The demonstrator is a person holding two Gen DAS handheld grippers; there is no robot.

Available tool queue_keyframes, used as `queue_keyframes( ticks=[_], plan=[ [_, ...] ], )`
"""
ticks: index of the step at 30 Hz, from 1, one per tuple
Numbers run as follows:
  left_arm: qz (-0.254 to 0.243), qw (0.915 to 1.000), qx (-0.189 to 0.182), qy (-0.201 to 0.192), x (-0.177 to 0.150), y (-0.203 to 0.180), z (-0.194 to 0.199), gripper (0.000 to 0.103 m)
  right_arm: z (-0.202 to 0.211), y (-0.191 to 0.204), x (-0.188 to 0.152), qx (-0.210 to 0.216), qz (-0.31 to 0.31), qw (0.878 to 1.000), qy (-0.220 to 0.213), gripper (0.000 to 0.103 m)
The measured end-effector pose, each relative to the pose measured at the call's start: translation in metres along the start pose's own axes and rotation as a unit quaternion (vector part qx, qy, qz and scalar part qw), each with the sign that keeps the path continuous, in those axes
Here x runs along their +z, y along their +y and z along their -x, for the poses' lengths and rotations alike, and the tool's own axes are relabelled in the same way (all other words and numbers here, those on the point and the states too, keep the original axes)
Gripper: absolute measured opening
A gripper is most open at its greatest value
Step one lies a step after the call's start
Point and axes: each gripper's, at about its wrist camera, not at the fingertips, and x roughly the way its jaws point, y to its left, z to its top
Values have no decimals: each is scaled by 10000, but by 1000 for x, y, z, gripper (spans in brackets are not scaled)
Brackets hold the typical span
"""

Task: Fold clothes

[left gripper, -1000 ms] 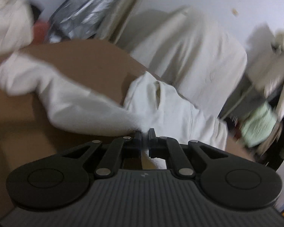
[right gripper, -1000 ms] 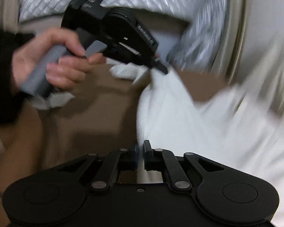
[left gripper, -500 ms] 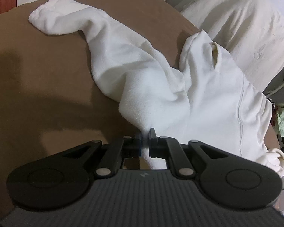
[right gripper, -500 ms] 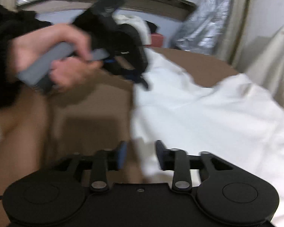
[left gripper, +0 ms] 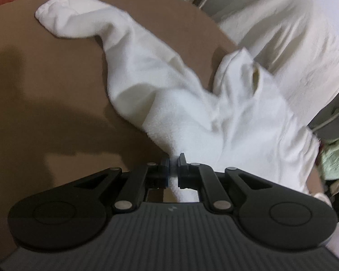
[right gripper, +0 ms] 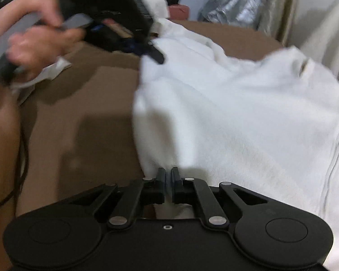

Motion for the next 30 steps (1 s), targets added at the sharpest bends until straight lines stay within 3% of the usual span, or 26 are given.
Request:
queue_keyframes(
  ticks=[6,11,13,15,16,20,22,24,25,27,29,30],
  plan=[
    [521,9986,35,112,-13,19,24,6,49,23,-13,284,177,9984,-446,7],
    [931,9927,335,683,-14,37,-7,6,31,39,-33,172,405,9990,-66,6],
    [778,9953,334,473,-11,31,0,6,29,43,-34,329,306,9990,2,3],
    [582,9971,348,333,-9,24,7,6,32,54,-33,43,390,9992,-18,3],
    [542,9973,379,334,-9,22,7,6,31,59,-34,-193,523,9984,-2,3],
    [430,9969,475,452,-9,21,4,7,57,50,-38,-205,95,9996,-183,3],
    [289,9974,521,399,-9,16,6,6,77,38,-43,-294,-183,9987,-379,11],
    [120,9990,417,110,-10,9,19,6,96,25,-51,-400,-452,9968,-532,21],
    [-29,9991,421,-68,-11,5,26,6,101,16,-54,-388,-622,9956,-582,21],
    [-521,9942,854,-391,-11,-7,33,6,108,-3,-59,-368,-976,9924,-660,21],
    [-935,9745,2040,-91,-14,-10,7,3,113,-18,-69,-358,-1309,9884,-684,21],
    [-987,9662,2376,134,-14,-7,-5,3,116,-23,-76,-352,-1456,9864,-680,21]
  ],
)
